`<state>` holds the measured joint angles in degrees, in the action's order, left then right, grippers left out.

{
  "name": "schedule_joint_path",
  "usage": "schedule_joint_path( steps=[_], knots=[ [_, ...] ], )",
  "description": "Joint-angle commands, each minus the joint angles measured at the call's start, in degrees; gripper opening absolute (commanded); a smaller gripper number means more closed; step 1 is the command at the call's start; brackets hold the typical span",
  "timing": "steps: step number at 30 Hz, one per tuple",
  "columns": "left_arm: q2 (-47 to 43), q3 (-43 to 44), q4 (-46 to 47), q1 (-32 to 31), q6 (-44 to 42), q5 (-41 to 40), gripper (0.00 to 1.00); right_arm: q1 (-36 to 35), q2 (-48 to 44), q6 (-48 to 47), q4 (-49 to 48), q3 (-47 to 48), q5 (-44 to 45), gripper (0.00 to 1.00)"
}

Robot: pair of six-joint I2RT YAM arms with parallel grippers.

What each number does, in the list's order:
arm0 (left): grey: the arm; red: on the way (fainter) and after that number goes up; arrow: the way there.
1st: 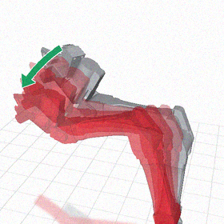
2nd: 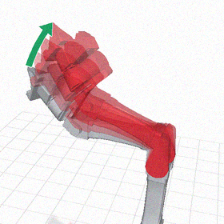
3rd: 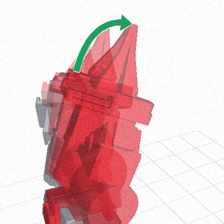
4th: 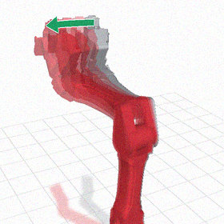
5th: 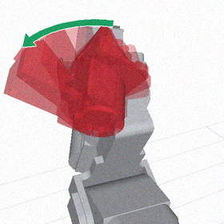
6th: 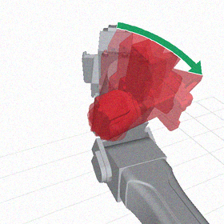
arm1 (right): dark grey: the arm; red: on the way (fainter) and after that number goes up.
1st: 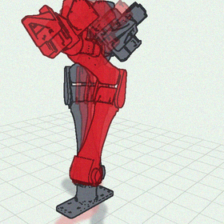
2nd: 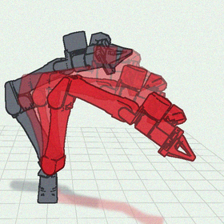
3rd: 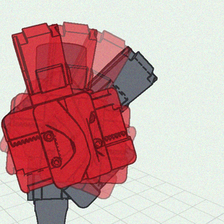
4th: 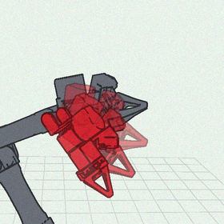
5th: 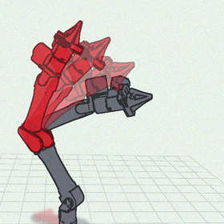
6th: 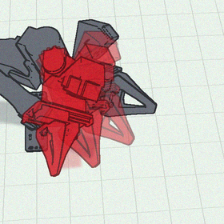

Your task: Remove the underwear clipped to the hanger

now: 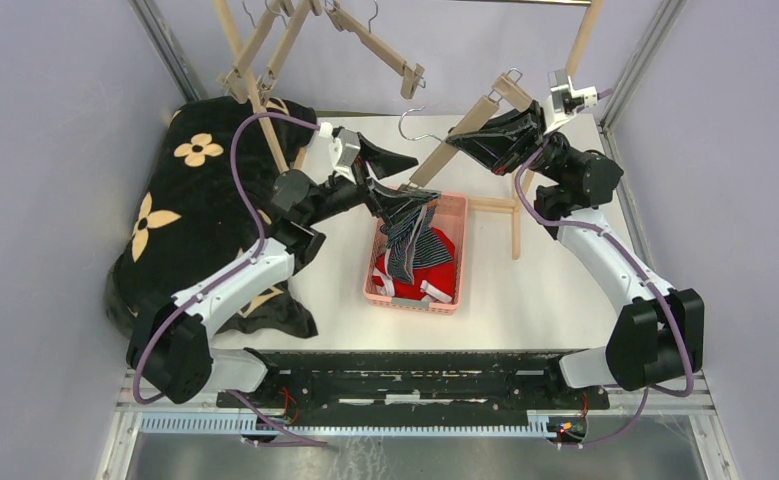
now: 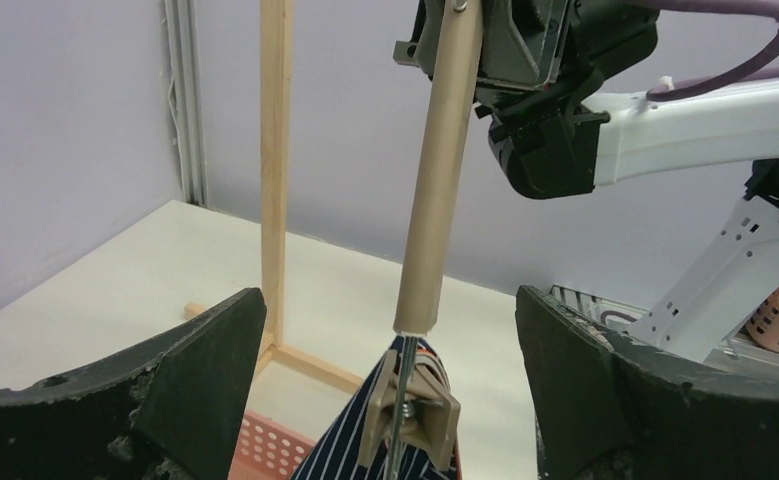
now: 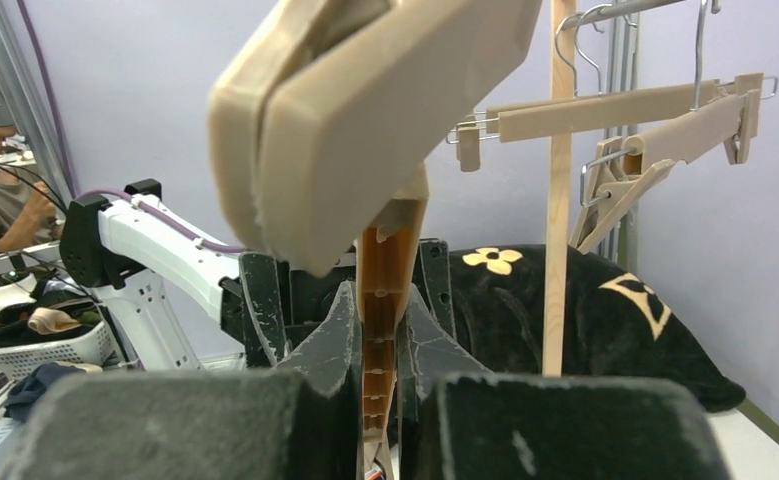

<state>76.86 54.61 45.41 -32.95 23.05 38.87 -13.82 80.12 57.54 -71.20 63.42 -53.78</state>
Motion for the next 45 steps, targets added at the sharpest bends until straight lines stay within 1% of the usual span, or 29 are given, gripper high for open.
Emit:
schedule_joint_path(
  steps=[1,11,15,18,20,21,22,23,25,29,31,32,34,35,38,39,40,42,43,45],
  knots=[
    [-2.4,-1.2,-2.0,0.2,-5.4,-2.0,1.00,-0.1,-2.5,-3.6,0.6,0.8,2.5,0.01],
    [-3.2,-3.2,-1.7,0.9,-5.3,-2.3,0.95,-0.1,-1.1,-5.5,1.2,1.3,5.1,0.01],
    [-2.2,-2.7,-0.4,1.3,-4.2,-2.3,0.88,-0.1,-0.6,-5.6,0.8,1.3,5.6,0.01],
    [-1.5,-2.7,2.1,1.6,-2.9,-2.1,0.86,0.0,-0.6,-5.7,0.9,1.1,5.5,0.01],
    [-1.1,-2.7,3.5,1.8,-1.9,-1.9,0.82,0.1,-0.7,-5.9,1.0,0.9,5.5,0.01],
    [-0.8,-2.7,4.2,1.9,-1.5,-1.9,0.73,0.2,-0.8,-5.9,1.1,0.8,5.5,0.01],
    [-0.5,-2.6,5.1,1.9,-0.8,-1.9,0.58,0.2,-0.8,-5.9,1.1,0.7,5.5,0.01],
    [-0.2,-2.6,6.1,2.0,-0.2,-1.8,0.49,0.3,-0.9,-5.9,1.1,0.5,5.6,0.01],
    [0.9,-2.3,7.9,2.0,1.5,-1.0,0.43,0.3,-1.1,-5.9,1.1,0.3,5.7,0.01],
    [4.2,-1.4,13.3,2.1,6.7,1.5,0.41,0.3,-1.1,-6.0,0.9,0.1,5.8,0.01],
    [5.9,-0.9,16.4,2.1,9.1,3.0,0.38,0.3,-1.2,-5.9,1.0,0.1,5.8,0.01],
    [6.7,-0.7,17.7,2.1,10.3,3.7,0.30,0.3,-1.2,-5.9,0.9,0.1,5.8,0.01],
    [8.5,0.2,19.9,2.2,12.2,5.3,0.11,0.3,-1.3,-6.1,1.0,0.2,5.7,0.01],
    [9.1,0.6,20.9,2.3,13.3,5.7,0.04,0.3,-1.3,-6.2,1.2,0.1,5.6,0.01],
    [10.3,1.3,24.5,2.8,16.6,7.1,0.03,0.3,-1.4,-6.4,1.4,0.0,5.5,0.01],
    [10.3,1.6,25.1,3.1,17.5,7.5,0.04,0.3,-1.4,-6.5,1.5,-0.1,5.5,0.01],
    [10.3,1.8,25.3,3.3,18.1,7.9,0.10,0.4,-1.4,-6.5,1.6,-0.2,5.5,0.01],
    [9.9,2.3,25.1,3.5,18.3,9.1,0.30,0.4,-1.5,-6.5,1.4,-0.3,5.5,0.01],
    [9.7,2.2,25.0,3.5,18.1,9.5,0.35,0.3,-1.6,-6.4,1.3,-0.5,5.6,0.01],
    [9.3,2.2,24.9,3.5,18.0,10.3,0.40,0.4,-1.7,-6.4,0.9,-0.7,5.7,0.01]
  ],
)
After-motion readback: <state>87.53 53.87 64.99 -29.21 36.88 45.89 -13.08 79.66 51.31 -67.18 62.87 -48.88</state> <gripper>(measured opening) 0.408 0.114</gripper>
